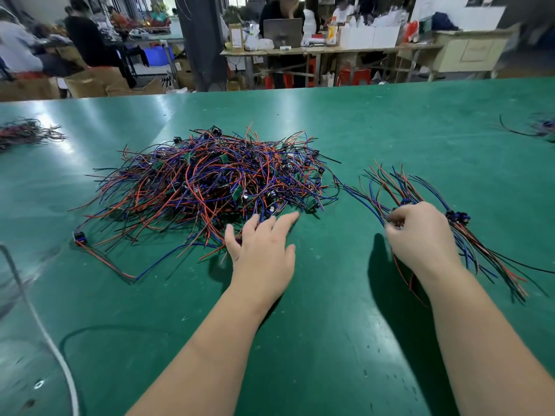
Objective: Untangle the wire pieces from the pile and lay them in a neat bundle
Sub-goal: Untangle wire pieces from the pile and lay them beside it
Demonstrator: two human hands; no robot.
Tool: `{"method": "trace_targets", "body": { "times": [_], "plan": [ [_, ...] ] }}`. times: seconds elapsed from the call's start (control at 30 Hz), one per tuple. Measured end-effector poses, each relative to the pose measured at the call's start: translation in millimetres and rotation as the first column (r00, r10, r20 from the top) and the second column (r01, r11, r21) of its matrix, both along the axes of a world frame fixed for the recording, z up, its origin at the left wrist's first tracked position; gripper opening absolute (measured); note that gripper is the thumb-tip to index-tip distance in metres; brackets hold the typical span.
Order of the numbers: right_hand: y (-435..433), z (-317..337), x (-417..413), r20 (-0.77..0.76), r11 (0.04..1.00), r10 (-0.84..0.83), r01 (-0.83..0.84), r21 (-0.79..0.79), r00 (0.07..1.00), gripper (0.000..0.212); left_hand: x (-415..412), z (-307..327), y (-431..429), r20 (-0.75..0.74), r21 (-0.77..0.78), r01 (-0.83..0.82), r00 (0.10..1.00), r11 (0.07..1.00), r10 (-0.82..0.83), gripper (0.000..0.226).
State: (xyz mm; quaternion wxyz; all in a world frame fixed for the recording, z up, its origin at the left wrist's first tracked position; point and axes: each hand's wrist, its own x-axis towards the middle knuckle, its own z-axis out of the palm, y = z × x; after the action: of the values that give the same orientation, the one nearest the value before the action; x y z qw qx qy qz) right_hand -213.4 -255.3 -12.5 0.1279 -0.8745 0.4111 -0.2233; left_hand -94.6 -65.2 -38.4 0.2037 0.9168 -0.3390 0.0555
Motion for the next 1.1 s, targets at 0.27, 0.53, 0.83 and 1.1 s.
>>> {"method": "trace_targets", "body": {
  "times": [0.27, 0.53, 0.83, 1.1],
  "plan": [
    [46, -7, 21, 0.214, 0.929, 0.32, -0.35, 0.123, 0.923, 0.018, 3, -5, -6, 0.108, 0.036, 0.013, 0.994, 0.999, -0.017, 0.033],
    [42, -12, 25, 0.419, 0.84, 0.246, -0.408, 0.359, 0.874, 0.042, -6, 19, -2, 0.019, -0.49, 0.115, 0.992, 0.864, -0.121, 0.019],
    [47, -11, 26, 0.53, 0.617, 0.362, -0.623, 0.481, 0.767, 0.062, -51, 30, -8, 0.395, -0.557, 0.611, 0.791, 0.562, -0.468, 0.012],
    [43, -9, 25, 0.479, 0.83, 0.357, -0.508, 0.231, 0.802, 0.022, -64, 25, -5, 0.356, -0.481, 0.686, 0.722, 0.547, -0.593, 0.032]
  ]
}}
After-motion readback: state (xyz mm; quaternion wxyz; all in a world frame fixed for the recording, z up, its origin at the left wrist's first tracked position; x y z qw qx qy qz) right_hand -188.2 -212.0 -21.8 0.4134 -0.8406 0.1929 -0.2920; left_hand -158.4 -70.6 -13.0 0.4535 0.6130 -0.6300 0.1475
